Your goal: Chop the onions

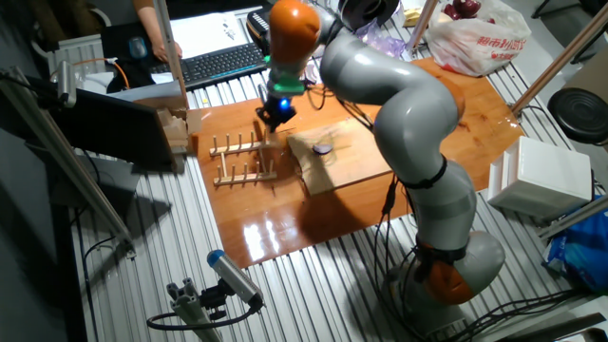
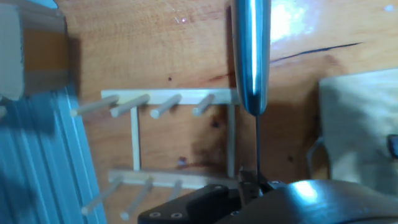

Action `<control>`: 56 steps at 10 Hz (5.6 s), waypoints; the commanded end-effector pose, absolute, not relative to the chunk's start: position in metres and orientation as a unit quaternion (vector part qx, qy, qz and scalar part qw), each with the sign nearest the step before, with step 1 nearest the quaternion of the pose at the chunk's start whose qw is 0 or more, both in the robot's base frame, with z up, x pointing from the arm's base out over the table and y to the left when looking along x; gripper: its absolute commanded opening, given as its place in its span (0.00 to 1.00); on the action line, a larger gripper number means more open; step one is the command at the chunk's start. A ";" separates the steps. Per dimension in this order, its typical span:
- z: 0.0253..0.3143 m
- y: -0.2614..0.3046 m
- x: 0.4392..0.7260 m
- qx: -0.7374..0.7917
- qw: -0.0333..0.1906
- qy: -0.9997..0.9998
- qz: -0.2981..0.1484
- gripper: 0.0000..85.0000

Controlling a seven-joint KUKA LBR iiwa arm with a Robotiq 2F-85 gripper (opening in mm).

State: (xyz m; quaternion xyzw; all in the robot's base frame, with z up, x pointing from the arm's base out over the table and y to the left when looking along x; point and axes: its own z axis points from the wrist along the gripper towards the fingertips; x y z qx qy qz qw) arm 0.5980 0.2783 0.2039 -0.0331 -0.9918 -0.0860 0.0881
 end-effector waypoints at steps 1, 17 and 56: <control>0.210 0.260 0.600 -0.021 0.084 -0.994 -0.067 0.00; 0.174 0.145 0.588 0.051 0.063 -0.995 -0.059 0.00; 0.196 0.114 0.574 0.006 0.065 -0.998 -0.009 0.00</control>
